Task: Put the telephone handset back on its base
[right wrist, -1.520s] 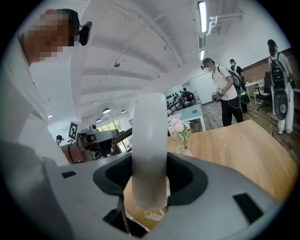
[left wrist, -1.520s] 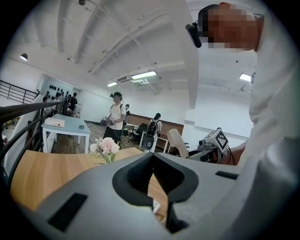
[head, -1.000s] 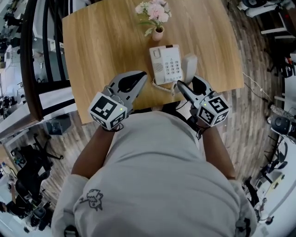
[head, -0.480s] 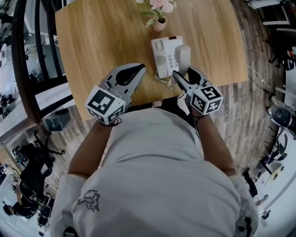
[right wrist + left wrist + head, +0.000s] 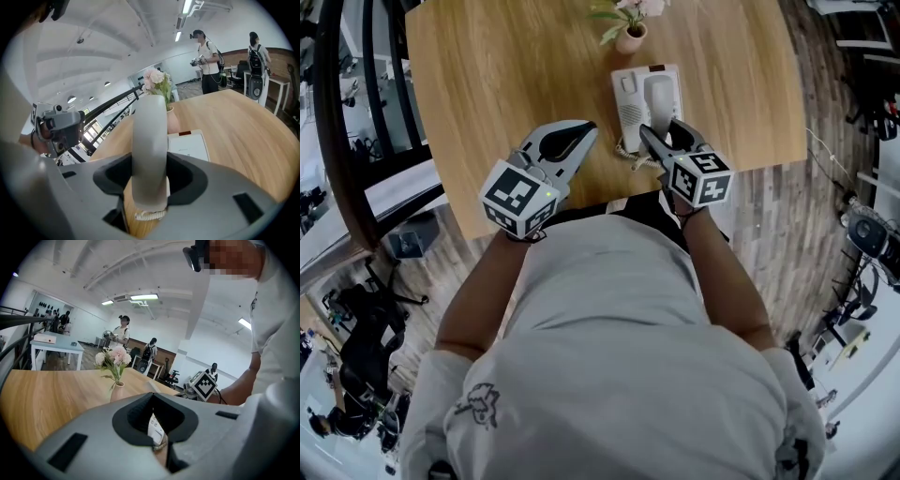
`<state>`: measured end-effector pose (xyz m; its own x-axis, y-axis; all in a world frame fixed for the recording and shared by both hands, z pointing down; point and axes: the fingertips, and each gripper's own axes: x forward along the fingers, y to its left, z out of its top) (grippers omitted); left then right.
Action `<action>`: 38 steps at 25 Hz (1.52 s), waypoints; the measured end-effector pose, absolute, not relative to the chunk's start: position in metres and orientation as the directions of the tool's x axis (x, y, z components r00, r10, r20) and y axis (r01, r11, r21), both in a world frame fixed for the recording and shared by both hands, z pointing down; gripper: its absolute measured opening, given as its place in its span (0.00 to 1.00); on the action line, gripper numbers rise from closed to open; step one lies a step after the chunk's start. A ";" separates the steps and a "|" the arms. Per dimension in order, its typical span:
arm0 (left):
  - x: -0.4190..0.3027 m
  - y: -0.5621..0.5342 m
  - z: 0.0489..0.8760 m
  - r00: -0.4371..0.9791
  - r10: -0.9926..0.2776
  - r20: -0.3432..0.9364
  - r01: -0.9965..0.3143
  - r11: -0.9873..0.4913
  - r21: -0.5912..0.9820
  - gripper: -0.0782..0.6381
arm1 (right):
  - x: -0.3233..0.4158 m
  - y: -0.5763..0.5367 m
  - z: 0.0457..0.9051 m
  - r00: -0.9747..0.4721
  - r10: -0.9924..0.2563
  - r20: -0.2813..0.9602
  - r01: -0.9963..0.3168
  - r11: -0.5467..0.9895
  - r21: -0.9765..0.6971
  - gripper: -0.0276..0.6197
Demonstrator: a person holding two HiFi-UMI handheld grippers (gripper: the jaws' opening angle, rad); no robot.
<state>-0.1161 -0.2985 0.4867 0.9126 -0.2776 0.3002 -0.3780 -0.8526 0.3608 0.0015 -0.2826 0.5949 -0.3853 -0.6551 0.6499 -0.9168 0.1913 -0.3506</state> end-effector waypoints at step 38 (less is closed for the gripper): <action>-0.134 -0.329 0.544 0.889 -0.270 0.370 -0.416 -0.812 0.408 0.12 | -0.017 -0.308 0.693 -0.233 -0.498 0.835 -0.972 0.084 -0.221 0.40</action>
